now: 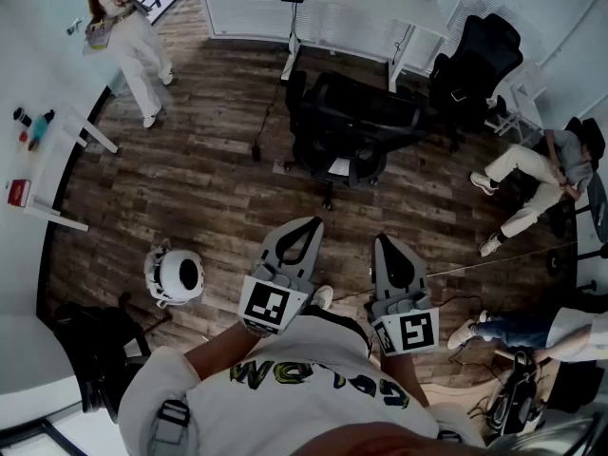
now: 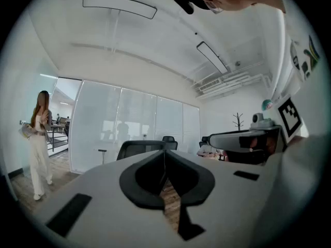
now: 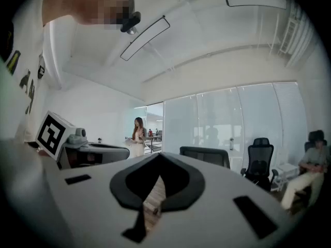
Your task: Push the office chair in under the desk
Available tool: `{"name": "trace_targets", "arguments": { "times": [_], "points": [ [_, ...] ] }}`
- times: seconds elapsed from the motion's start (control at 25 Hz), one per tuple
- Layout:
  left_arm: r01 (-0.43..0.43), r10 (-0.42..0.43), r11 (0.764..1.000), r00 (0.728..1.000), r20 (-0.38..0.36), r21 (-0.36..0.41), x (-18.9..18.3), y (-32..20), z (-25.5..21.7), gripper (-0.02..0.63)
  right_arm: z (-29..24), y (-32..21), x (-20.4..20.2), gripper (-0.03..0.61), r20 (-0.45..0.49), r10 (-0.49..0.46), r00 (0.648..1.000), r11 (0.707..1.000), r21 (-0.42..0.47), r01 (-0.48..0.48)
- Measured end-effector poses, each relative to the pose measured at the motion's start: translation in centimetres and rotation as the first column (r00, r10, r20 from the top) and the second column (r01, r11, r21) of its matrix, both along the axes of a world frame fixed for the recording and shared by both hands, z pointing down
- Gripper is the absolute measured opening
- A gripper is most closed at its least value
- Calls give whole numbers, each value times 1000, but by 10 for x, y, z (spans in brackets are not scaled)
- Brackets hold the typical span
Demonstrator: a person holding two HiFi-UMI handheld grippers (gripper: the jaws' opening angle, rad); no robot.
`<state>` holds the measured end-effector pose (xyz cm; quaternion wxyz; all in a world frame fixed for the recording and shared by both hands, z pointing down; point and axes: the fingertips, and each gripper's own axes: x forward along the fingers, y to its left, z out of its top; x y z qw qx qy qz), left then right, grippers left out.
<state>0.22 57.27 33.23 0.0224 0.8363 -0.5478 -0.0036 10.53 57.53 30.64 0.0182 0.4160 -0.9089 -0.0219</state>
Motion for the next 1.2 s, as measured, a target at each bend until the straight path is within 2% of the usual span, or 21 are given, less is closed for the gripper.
{"name": "trace_targets", "arguments": {
  "times": [0.28, 0.72, 1.0, 1.2],
  "points": [
    [-10, 10, 1000, 1000, 11, 3, 19, -20, -1, 14, 3, -18, 21, 9, 3, 17, 1000, 1000, 0, -17],
    [13, -12, 1000, 999, 45, -19, 86, -53, 13, 15, 20, -48, 95, 12, 21, 3, 1000, 999, -34, -2],
    [61, -58, 998, 995, 86, -28, 87, -62, 20, 15, 26, -59, 116, 14, 18, -8, 1000, 999, -49, 9],
    [96, -92, 995, 992, 82, -39, 84, -71, 23, 15, 29, -71, 115, 14, 9, -34, 999, 998, -52, 34]
  ]
}}
